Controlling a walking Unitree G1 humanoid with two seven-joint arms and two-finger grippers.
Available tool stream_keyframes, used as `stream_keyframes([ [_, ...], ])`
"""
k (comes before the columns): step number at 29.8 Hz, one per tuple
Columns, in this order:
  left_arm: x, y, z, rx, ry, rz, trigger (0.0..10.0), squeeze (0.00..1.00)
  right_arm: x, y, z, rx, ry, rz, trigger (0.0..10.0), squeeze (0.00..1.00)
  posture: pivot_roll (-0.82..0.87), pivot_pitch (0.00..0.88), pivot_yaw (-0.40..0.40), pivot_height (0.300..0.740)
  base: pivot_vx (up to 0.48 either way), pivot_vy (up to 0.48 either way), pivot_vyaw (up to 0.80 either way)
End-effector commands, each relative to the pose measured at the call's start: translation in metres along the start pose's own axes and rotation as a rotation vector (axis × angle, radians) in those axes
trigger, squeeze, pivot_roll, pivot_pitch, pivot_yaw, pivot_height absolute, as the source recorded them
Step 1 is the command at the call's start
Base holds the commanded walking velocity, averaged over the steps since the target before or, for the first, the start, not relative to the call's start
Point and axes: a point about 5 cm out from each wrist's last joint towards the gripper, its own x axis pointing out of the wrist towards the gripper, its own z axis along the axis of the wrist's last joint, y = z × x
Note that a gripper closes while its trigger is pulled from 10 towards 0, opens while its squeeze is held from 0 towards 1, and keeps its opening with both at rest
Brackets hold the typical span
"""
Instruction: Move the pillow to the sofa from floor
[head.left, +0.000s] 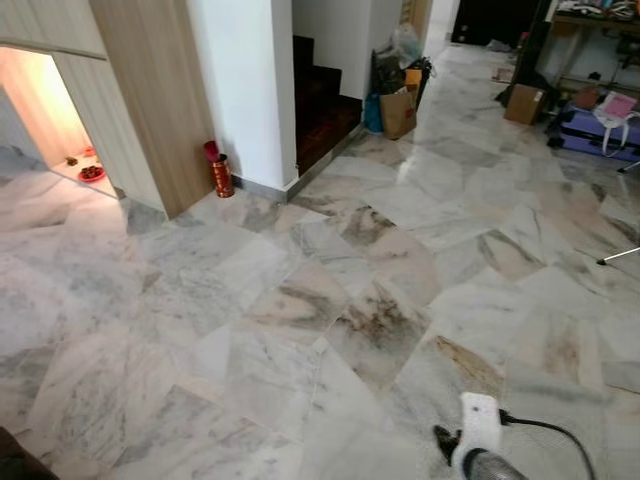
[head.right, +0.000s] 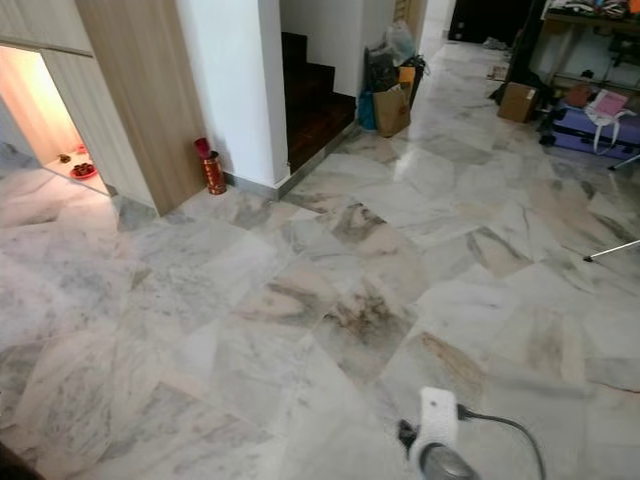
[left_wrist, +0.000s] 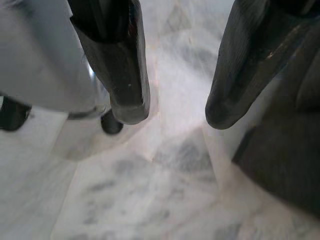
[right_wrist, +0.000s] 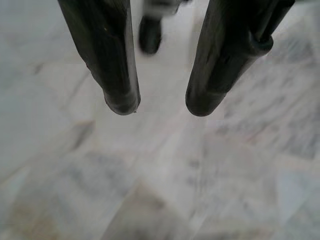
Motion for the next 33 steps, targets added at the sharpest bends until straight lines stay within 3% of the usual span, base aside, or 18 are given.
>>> stream_keyframes([
  [1, -0.001, -0.005, -0.006, 0.023, 0.017, 0.001, 10.0, 0.00, -0.001, -0.006, -0.001, 0.022, 0.017, -0.016, 10.0, 0.00, 0.01, 0.059, 0.028, 0.740, 0.000, 0.000, 0.00],
  [9, 0.001, -0.020, 0.007, 0.008, -0.063, -0.010, 10.0, 0.00, -0.001, -0.006, 0.000, 0.023, 0.019, -0.010, 10.0, 0.00, 0.01, 0.058, 0.025, 0.740, 0.000, 0.000, 0.00],
  [10, -0.002, -0.001, 0.001, -0.003, -0.079, 0.006, 10.0, 0.00, -0.001, -0.005, 0.000, 0.023, 0.018, -0.010, 10.0, 0.00, 0.01, 0.060, 0.027, 0.740, 0.000, 0.000, 0.00],
  [13, -0.004, 0.007, -0.003, -0.006, -0.081, 0.013, 10.0, 0.00, -0.001, -0.005, 0.000, 0.022, 0.018, -0.009, 10.0, 0.00, 0.01, 0.060, 0.027, 0.740, 0.000, 0.000, 0.00],
  [14, -0.006, 0.019, -0.009, 0.000, -0.070, 0.022, 10.0, 0.00, -0.001, -0.004, 0.001, 0.025, 0.011, 0.011, 10.0, 0.00, 0.02, 0.061, 0.028, 0.740, 0.000, 0.000, 0.80],
  [15, -0.007, 0.021, -0.011, 0.001, -0.066, 0.023, 10.0, 0.00, -0.001, -0.002, 0.002, 0.019, 0.007, 0.028, 10.0, 0.00, 0.02, 0.061, 0.028, 0.740, 0.000, 0.000, 0.80],
  [33, -0.004, 0.018, -0.004, -0.033, -0.055, 0.024, 10.0, 0.00, 0.000, 0.000, 0.000, -0.008, 0.027, 0.047, 10.0, 0.00, 0.02, 0.064, 0.028, 0.740, 0.000, 0.000, 0.80],
])
